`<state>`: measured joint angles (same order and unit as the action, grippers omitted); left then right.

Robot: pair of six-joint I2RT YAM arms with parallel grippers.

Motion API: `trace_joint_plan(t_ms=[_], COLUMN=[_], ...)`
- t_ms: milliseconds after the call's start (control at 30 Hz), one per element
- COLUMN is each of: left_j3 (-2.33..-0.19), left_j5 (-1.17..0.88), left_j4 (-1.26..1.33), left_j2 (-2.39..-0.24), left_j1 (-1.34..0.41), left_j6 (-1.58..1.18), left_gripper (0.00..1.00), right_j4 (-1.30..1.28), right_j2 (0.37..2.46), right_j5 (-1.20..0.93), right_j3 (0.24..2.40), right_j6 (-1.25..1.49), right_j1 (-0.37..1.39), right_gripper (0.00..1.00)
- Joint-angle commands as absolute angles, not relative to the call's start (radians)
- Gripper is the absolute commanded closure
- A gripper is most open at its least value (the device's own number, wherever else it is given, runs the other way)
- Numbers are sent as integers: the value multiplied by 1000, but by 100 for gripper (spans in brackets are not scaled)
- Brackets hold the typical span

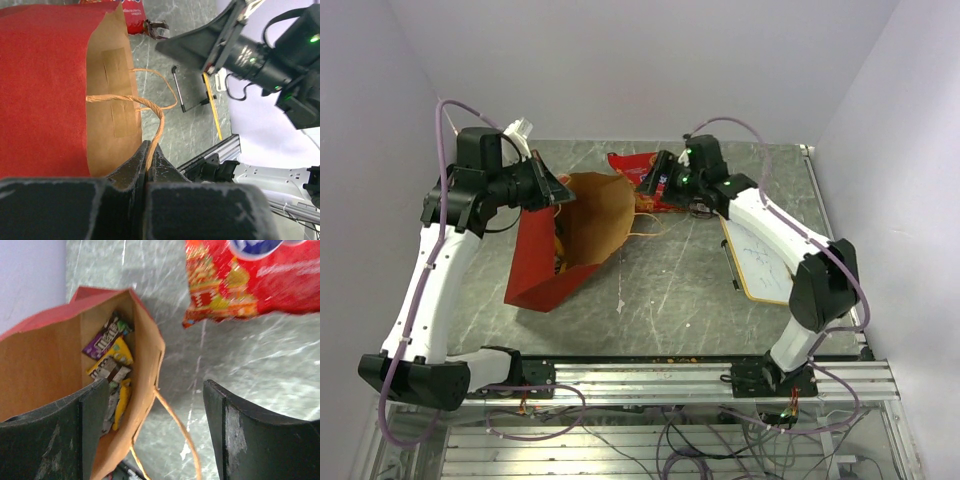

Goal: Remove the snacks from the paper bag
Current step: Adjust the paper bag at the center of the board.

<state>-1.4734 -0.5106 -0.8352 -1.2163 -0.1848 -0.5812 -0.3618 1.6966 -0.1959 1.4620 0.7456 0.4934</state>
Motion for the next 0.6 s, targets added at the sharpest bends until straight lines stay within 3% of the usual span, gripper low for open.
trace_joint_plan(t_ms=[0,200,400,500,567], left_j3=[-1516,-1550,-1754,-1901,-1974], left_j5=[-479,-453,-269,-204,-150], left_j4=[-811,-834,-968,-1032,-1062], left_j2=[-1220,-1245,-1316,-1381,-1411], left_j1=[-187,-187,-188,-188,-188], left_j6=[-592,-588,-452,-353,-296], left_gripper=[93,93,93,93,93], right_j4=[-278,-276,-374,-270,-170], right_j2=[1769,1797,1861,1834,1822], right_j5=[-289,-270,-287,-274,-262], right_j3=[1432,1366,1466,1405,1363], right_j6=[857,870,858,942,1013], right_j1=[552,576,692,765,792], right_gripper=[26,35,69,96,100])
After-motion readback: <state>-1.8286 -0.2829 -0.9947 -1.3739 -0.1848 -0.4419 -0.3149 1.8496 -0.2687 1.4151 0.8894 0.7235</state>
